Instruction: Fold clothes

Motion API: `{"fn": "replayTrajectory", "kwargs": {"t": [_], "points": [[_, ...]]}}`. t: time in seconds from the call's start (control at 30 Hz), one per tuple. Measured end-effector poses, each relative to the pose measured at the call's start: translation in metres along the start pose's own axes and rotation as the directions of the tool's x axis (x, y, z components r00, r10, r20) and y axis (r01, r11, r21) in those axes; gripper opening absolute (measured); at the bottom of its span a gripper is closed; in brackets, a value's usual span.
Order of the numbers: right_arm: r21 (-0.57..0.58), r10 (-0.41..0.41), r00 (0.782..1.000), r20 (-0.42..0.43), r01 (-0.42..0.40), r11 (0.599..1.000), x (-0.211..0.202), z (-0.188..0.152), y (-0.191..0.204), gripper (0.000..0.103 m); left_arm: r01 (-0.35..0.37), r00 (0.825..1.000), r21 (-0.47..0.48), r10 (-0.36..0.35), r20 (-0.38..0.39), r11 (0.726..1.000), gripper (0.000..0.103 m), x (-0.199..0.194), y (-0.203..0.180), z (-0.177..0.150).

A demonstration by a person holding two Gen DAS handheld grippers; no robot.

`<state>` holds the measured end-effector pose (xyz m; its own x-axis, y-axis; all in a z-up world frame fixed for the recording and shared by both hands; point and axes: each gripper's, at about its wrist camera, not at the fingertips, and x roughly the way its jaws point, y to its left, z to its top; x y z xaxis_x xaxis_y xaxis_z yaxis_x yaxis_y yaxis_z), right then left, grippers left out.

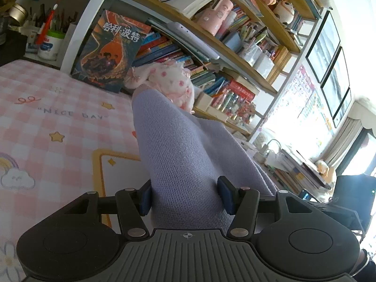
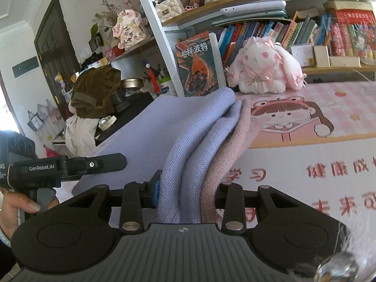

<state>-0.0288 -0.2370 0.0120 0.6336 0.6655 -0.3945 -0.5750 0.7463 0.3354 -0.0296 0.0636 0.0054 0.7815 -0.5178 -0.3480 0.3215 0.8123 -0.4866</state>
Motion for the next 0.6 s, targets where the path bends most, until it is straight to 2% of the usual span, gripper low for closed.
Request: {"fn": "replayTrajectory", "kwargs": {"t": [0.37,0.6], "points": [[-0.063,0.012,0.999,0.032,-0.01,0.998,0.049,0.044,-0.019,0.033,-0.011,0.999,0.034,0.01,0.043,0.999,0.055,0.037,0.025,0.049],[-0.074,0.013,0.999,0.043,-0.01,0.997,0.078,0.066,-0.037,0.033,-0.023,0.998,0.027,0.021,0.053,0.999,0.055,0.06,0.039,0.063]]}}
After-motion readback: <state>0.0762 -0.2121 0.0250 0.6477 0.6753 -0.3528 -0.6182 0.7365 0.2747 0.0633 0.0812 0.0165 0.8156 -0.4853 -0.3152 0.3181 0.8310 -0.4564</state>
